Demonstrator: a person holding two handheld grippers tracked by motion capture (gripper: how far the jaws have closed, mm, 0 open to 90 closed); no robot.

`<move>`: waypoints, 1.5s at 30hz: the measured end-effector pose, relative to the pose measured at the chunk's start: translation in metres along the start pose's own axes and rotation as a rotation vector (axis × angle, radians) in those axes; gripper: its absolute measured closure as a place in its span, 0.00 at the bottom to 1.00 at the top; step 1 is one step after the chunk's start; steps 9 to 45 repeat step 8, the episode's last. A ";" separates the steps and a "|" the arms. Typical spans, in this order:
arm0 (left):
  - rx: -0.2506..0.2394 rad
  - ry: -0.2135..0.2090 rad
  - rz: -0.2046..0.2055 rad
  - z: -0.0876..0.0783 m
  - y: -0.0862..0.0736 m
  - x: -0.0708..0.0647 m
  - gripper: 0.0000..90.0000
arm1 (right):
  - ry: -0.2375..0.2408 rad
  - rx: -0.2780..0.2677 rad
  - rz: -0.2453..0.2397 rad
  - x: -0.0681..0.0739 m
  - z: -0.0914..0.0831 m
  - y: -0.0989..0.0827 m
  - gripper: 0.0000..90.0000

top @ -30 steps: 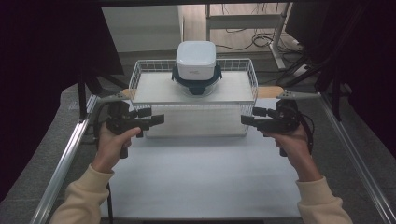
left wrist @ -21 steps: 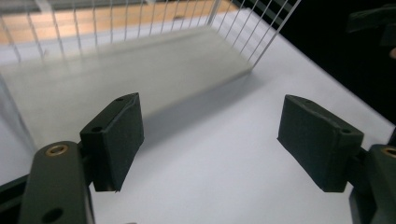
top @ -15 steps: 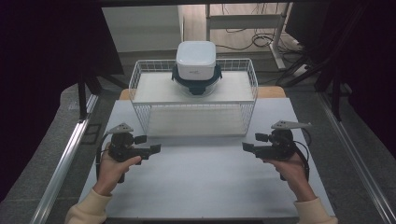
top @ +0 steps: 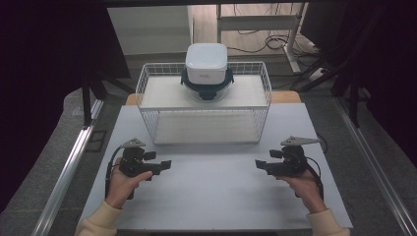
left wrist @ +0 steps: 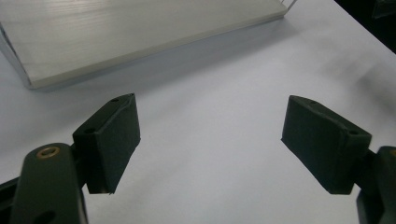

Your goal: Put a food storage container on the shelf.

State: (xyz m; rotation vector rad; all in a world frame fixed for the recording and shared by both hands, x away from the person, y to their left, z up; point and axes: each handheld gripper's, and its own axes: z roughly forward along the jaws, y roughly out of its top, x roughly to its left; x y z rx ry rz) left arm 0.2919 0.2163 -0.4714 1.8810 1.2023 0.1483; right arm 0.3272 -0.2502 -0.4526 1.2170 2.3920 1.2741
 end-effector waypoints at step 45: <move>-0.009 0.004 -0.001 -0.003 0.001 -0.001 0.20 | 0.008 -0.033 -0.005 -0.001 -0.008 0.003 0.25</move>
